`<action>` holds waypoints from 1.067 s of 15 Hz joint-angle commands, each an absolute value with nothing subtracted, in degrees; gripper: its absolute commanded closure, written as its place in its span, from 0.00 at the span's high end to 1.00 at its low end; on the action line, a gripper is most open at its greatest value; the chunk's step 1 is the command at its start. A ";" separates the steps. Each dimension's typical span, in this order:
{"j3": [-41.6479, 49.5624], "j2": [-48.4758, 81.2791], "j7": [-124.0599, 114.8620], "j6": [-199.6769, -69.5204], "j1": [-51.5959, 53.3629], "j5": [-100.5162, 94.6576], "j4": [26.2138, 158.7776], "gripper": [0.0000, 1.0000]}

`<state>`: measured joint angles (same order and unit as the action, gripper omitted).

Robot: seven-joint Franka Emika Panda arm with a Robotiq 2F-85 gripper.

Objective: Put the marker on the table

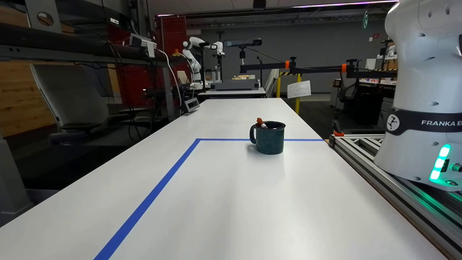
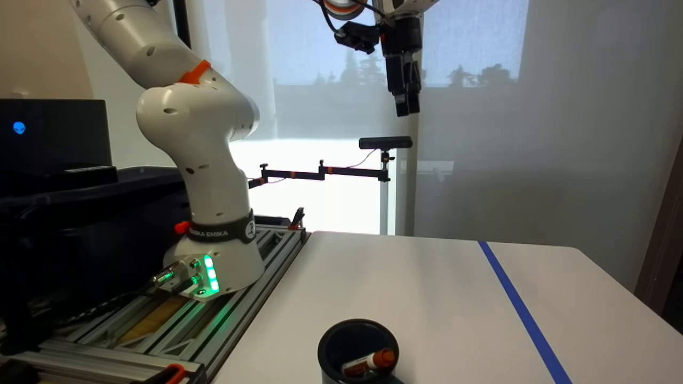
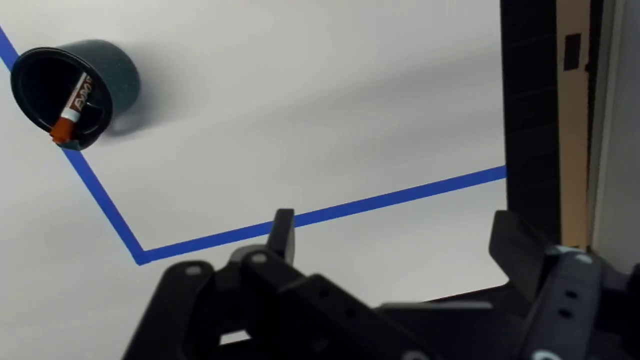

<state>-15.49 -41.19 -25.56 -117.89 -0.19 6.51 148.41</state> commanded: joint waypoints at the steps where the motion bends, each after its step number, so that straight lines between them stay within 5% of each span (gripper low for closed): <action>1: -17.41 -34.18 -34.29 -123.91 -5.49 2.23 148.54 1.00; 16: -4.97 -19.46 -48.54 -127.88 -12.62 -14.48 148.30 1.00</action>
<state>-9.07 -21.10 -52.24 -126.89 -13.27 -13.67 148.28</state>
